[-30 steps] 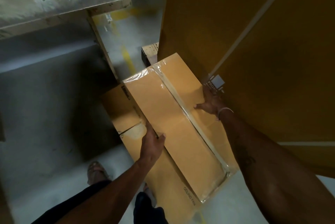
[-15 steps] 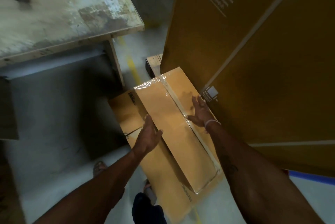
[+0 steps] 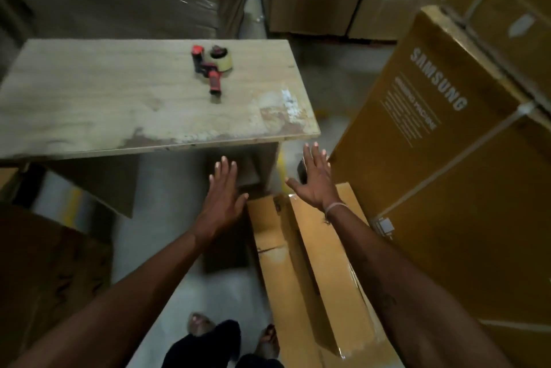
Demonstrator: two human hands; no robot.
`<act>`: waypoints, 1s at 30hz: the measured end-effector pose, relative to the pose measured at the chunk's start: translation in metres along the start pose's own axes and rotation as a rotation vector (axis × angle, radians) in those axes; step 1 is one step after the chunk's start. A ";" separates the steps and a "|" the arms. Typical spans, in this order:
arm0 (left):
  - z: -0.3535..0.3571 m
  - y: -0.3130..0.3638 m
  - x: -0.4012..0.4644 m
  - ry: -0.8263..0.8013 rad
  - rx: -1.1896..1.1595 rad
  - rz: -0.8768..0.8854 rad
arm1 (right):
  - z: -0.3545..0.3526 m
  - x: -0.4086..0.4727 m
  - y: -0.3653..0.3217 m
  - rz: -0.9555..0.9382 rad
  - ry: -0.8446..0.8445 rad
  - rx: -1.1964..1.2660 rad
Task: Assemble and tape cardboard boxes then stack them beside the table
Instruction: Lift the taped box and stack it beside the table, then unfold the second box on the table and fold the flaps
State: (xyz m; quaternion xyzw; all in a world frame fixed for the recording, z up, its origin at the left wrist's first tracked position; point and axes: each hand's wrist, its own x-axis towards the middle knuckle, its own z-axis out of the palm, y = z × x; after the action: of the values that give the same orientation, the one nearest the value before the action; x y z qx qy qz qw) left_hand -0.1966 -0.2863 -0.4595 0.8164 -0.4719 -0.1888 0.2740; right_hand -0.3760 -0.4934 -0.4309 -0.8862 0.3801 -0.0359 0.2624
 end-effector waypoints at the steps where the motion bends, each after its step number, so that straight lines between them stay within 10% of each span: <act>1: -0.021 -0.008 -0.006 0.037 -0.013 -0.013 | -0.001 0.007 -0.025 -0.050 -0.002 0.023; 12: -0.204 -0.090 -0.094 0.519 0.053 -0.186 | 0.029 0.064 -0.275 -0.539 -0.031 0.304; 30: -0.345 -0.042 -0.181 1.065 0.318 -0.552 | 0.028 0.076 -0.548 -1.276 -0.396 0.556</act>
State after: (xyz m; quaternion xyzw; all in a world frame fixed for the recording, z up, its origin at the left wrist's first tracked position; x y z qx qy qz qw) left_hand -0.0602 -0.0180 -0.2084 0.9213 -0.0644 0.2533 0.2878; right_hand 0.0441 -0.2193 -0.1957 -0.8258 -0.2891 -0.1164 0.4700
